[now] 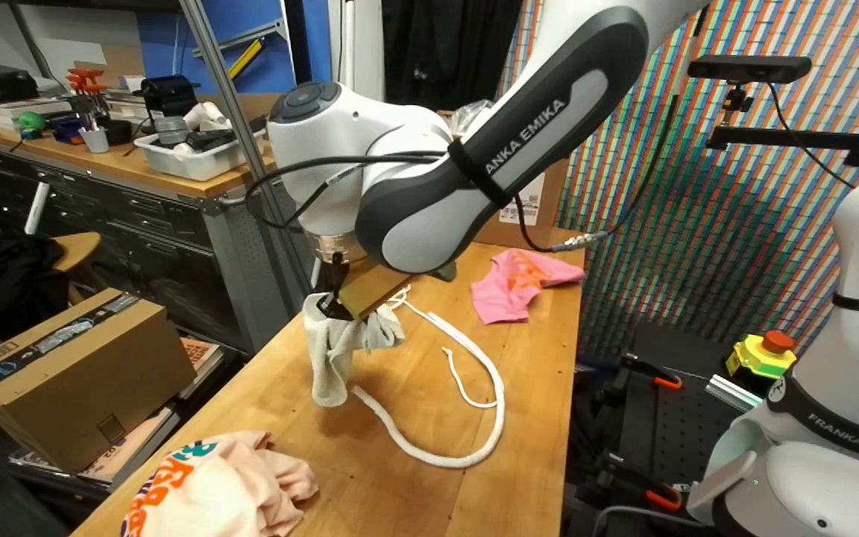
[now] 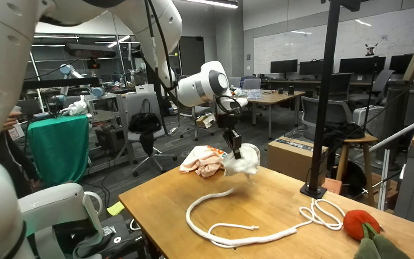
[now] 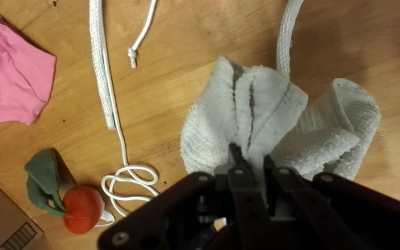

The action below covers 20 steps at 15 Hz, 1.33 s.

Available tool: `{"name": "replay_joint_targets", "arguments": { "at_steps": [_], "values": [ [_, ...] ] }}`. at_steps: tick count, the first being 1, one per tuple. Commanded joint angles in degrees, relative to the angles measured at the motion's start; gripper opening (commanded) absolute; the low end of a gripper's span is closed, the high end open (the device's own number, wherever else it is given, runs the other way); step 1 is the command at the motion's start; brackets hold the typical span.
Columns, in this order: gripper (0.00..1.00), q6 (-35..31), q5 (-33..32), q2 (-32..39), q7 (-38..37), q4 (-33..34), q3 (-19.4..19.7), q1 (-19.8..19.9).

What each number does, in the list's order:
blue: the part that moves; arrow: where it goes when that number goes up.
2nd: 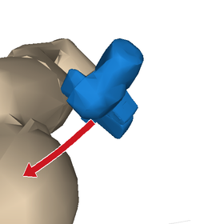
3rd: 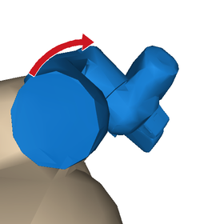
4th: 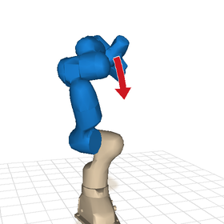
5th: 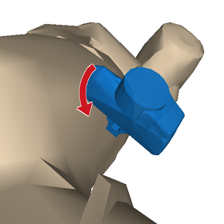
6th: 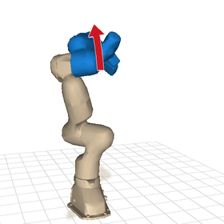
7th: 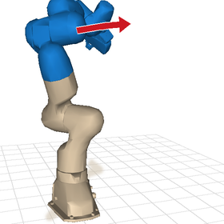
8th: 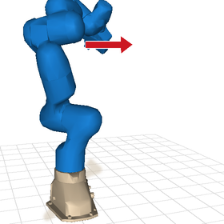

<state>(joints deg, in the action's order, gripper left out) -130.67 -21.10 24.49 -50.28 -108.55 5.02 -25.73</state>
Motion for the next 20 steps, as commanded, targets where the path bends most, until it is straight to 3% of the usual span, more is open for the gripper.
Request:
{"name": "replay_joint_targets", "arguments": {
  "at_steps": [1,9,14,20],
  "values": [
    [0.08,4.35,2.16,-6.90,9.34,-3.71,-6.23,3.42],
    [0.08,15.50,9.21,-11.79,29.73,-7.02,-15.60,4.77],
    [0.08,17.85,9.81,-9.31,34.83,-7.39,-19.02,4.06],
    [0.08,20.02,17.54,-2.86,40.84,-5.57,-21.44,4.58]
  ]
}}
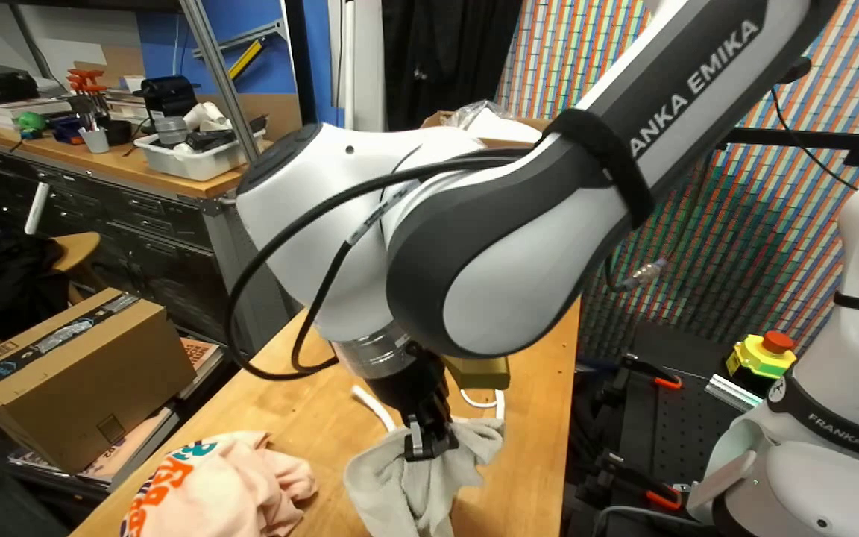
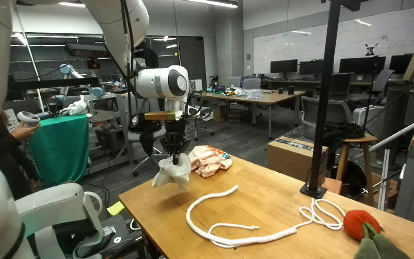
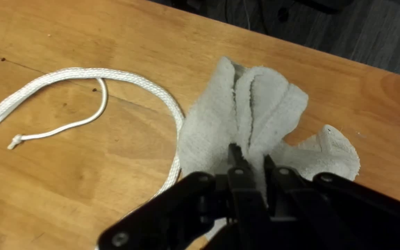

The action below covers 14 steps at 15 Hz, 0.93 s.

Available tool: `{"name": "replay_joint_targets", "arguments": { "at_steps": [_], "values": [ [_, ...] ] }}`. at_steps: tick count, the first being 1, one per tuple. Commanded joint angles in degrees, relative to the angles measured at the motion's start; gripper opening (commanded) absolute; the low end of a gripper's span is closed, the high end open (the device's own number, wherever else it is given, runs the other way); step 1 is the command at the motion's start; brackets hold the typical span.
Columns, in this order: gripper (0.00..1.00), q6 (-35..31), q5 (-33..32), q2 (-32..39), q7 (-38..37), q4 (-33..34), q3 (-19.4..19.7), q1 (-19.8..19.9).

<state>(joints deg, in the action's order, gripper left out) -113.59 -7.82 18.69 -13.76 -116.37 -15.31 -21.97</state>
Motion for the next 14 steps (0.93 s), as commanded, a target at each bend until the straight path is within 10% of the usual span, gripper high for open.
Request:
{"name": "replay_joint_targets", "arguments": {
  "at_steps": [1,14],
  "values": [
    [0.08,3.98,6.19,3.99,7.23,2.56,-1.60,1.26],
    [0.08,8.43,19.33,11.78,17.34,6.72,-2.96,1.48]
  ]
}}
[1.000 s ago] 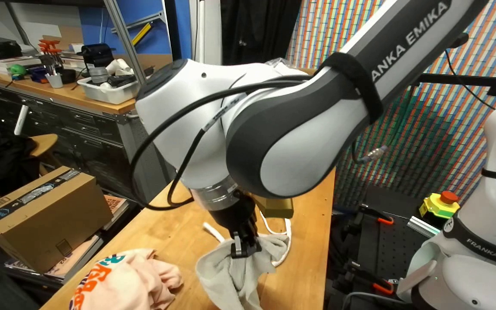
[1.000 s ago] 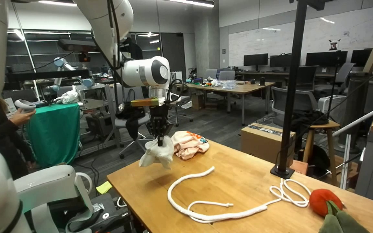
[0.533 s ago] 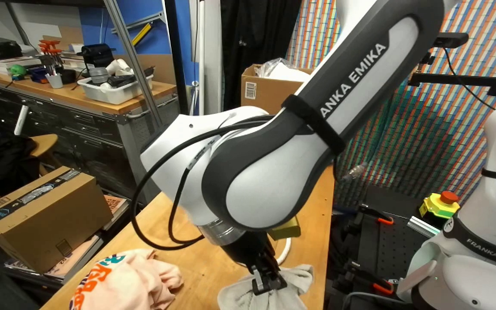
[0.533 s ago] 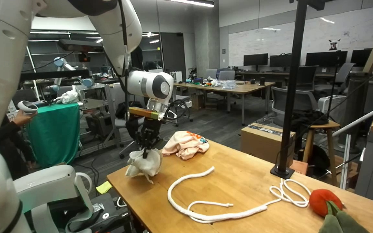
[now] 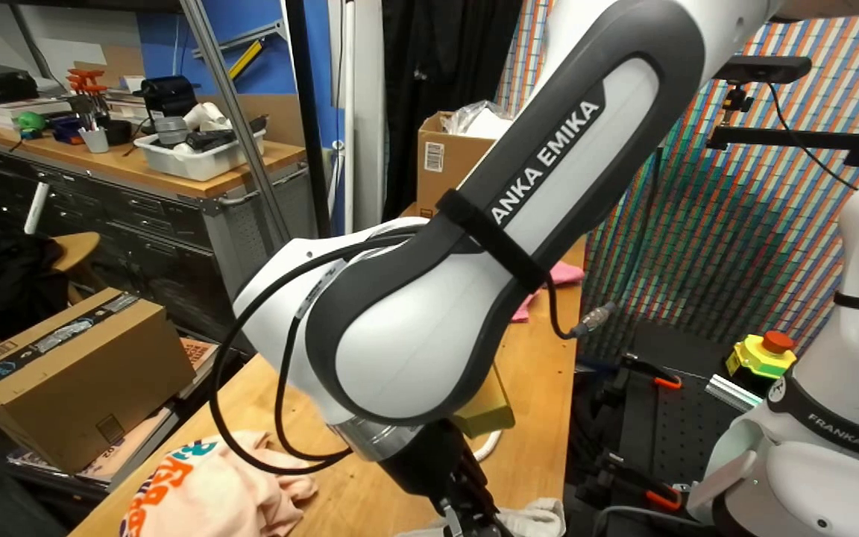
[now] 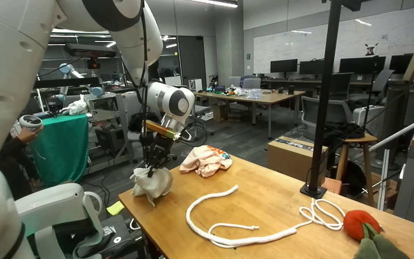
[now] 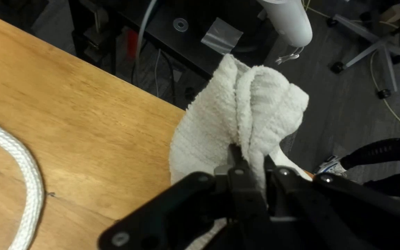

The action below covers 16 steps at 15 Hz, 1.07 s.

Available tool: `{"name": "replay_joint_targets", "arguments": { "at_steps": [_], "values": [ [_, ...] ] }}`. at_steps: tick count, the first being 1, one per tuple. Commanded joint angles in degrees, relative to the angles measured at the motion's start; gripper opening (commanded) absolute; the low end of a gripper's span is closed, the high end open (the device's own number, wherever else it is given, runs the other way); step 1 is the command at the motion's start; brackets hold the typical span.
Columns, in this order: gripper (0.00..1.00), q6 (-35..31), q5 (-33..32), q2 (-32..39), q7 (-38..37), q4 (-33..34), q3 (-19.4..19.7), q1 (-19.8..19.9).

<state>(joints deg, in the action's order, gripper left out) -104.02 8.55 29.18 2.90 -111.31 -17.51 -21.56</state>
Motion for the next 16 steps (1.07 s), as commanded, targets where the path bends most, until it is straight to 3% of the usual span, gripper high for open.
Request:
{"name": "replay_joint_targets", "arguments": {
  "at_steps": [1,5,6,7,15,16],
  "values": [
    [0.08,-1.76,3.89,1.53,0.53,1.81,-0.71,1.17],
    [0.09,-4.71,5.76,2.17,0.38,1.76,-0.53,1.41],
    [0.27,-5.12,5.70,2.32,0.21,1.78,-0.38,1.41],
    [0.38,-5.04,5.23,2.47,-0.10,2.00,-0.18,1.38],
    [0.97,-6.24,1.85,2.18,-2.46,1.62,2.50,1.28],
    [1.00,-7.55,0.82,1.77,-3.15,1.08,3.19,1.20]
  ]
}}
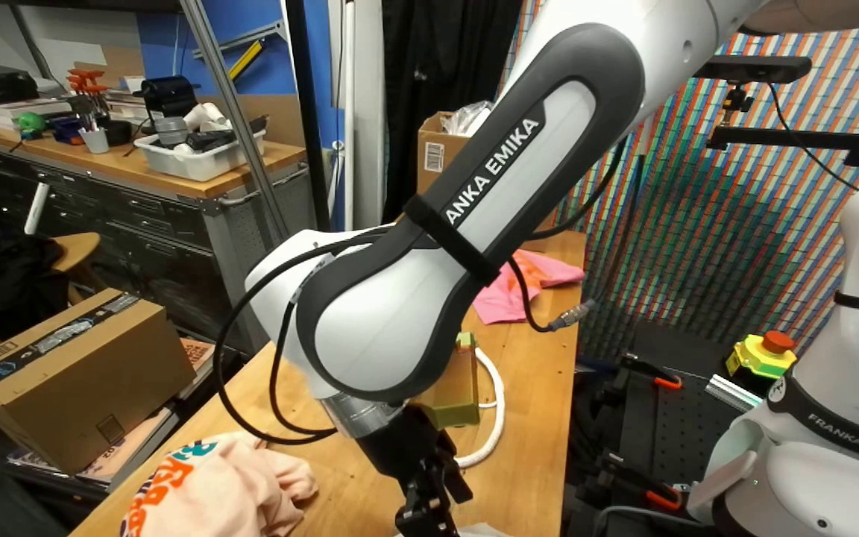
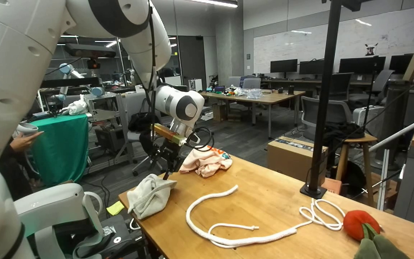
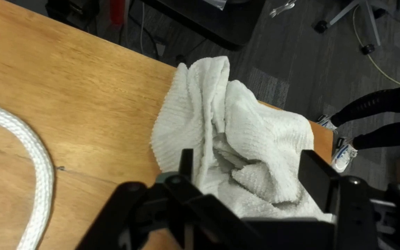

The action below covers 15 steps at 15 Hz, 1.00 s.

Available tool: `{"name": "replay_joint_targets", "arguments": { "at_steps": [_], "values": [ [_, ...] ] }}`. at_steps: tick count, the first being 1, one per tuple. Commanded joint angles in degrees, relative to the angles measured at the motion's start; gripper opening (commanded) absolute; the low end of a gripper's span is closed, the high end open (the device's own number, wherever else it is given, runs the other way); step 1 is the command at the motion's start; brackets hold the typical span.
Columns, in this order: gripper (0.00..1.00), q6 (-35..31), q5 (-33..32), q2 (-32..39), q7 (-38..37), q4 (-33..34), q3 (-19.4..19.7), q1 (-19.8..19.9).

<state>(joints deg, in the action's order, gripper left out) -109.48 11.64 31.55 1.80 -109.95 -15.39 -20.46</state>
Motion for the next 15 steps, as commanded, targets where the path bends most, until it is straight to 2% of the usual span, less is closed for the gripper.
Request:
{"name": "replay_joint_targets", "arguments": {
  "at_steps": [1,4,6,10,15],
  "values": [
    [1.00,-3.54,-3.41,-0.76,-2.94,-0.65,1.79,0.00],
    [1.00,-11.11,-6.39,-1.26,-6.44,-2.47,3.85,0.11],
    [1.00,-18.39,-7.59,-1.16,-9.54,-3.98,5.12,-0.07],
    [1.00,-30.35,-12.44,-0.72,-17.17,-7.32,8.34,-1.79],
    [1.00,-36.52,-17.56,-0.90,-25.07,-10.60,11.71,-3.79]
  ]
}}
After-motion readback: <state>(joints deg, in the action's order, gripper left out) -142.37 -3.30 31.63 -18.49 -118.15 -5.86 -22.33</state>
